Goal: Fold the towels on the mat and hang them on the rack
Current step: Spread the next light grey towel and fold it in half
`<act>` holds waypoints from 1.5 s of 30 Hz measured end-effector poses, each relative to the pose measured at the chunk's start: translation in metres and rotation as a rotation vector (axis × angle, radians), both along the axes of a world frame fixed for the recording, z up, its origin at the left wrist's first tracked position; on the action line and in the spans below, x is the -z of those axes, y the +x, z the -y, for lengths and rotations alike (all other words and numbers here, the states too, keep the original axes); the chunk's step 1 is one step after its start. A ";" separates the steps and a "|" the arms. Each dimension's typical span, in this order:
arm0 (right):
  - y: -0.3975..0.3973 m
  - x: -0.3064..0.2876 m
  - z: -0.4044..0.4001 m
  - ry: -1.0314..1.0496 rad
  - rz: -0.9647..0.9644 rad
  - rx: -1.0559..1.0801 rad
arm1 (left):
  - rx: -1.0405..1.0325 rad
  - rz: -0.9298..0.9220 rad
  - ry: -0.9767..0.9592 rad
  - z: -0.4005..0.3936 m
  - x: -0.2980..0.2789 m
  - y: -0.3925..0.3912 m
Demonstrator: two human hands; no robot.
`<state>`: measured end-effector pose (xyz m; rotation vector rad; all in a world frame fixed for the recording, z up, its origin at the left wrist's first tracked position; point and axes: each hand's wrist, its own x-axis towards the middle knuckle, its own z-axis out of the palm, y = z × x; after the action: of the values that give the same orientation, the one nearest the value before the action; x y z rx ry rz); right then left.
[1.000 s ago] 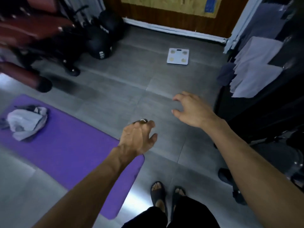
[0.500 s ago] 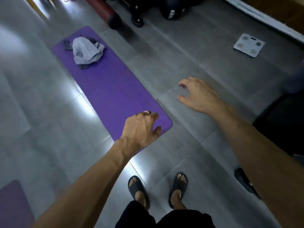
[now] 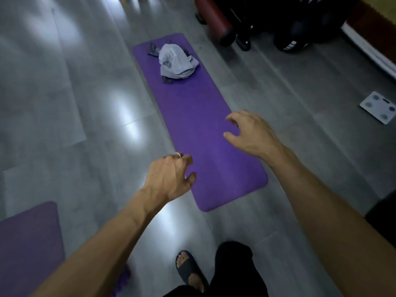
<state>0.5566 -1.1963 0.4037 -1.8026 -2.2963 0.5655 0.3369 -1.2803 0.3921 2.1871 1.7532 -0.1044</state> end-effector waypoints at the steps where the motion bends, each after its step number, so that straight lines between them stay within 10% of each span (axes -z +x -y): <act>1: -0.020 0.001 -0.009 -0.002 0.006 -0.017 | -0.019 0.000 0.003 -0.006 -0.001 -0.018; 29: -0.379 0.020 -0.481 -0.023 0.036 0.040 | 0.035 0.001 0.006 -0.482 0.026 -0.358; 45: -0.369 0.154 -0.776 -0.084 -0.015 0.244 | 0.299 -0.063 -0.062 -0.801 0.158 -0.346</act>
<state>0.1878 -0.4201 0.2497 -2.0707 -2.0287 0.6387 -0.0092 -0.4791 0.2343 2.4077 1.4207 -0.2963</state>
